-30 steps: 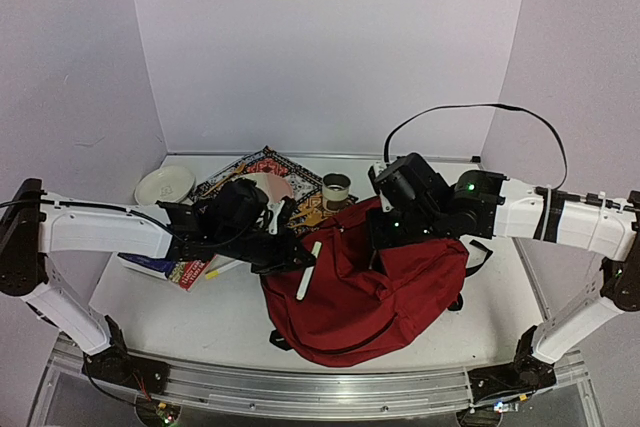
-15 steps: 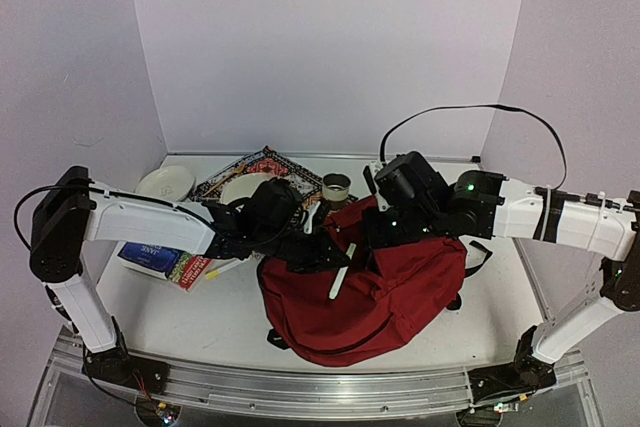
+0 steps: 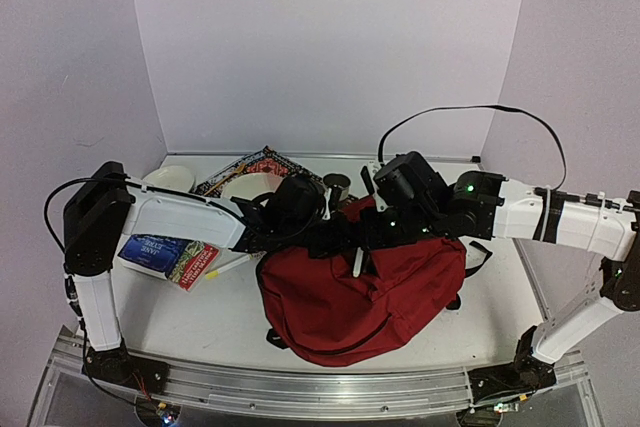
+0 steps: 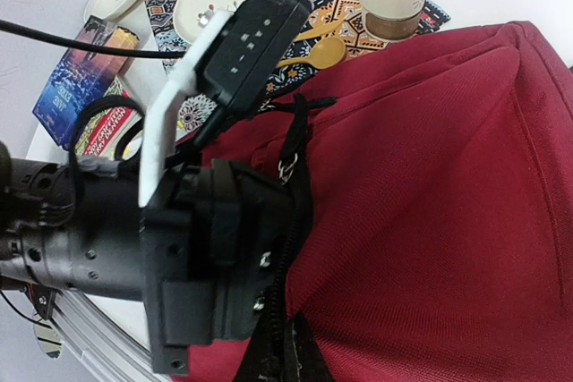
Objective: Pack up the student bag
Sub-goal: Place the pen in the second largest pocket of the bag.
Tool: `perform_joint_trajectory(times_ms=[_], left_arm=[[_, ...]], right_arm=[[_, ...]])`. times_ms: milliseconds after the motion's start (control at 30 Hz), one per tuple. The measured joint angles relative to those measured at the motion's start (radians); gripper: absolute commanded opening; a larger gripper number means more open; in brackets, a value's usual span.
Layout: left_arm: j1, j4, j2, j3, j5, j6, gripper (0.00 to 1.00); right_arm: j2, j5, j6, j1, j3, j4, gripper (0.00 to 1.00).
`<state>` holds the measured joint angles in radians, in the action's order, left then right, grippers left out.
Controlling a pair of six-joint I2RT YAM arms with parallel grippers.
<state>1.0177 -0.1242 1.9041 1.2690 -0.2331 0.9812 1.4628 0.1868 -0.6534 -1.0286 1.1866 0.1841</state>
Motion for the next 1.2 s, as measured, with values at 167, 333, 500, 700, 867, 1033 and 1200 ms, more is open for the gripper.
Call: perform_joint_trajectory(times_ms=[167,333,500,700,867,1033,1200], left_arm=[[0.003,-0.001,0.021,0.027,0.075,0.031,0.00],[0.004,-0.027,0.021,0.034,0.136,0.084,0.01],[0.000,-0.066,0.028,0.034,0.184,0.140,0.11],[0.000,-0.095,0.064,0.033,0.183,0.170,0.31],[0.009,-0.106,0.059,0.010,0.189,0.165,0.43],[0.017,-0.113,0.003,-0.067,0.220,0.140,0.49],[0.017,-0.111,-0.091,-0.132,0.238,0.107,0.57]], right_arm=[[0.000,0.001,-0.006,0.000,0.000,-0.005,0.00],[0.000,0.000,-0.014,0.000,0.000,-0.025,0.00],[0.000,0.000,-0.022,0.000,-0.001,-0.039,0.00],[0.000,0.008,-0.024,0.000,-0.008,-0.035,0.00],[0.000,0.008,-0.024,0.000,-0.011,-0.038,0.00],[0.000,0.008,-0.023,-0.010,-0.016,-0.047,0.00],[0.000,0.014,-0.023,-0.014,-0.021,-0.048,0.00]])
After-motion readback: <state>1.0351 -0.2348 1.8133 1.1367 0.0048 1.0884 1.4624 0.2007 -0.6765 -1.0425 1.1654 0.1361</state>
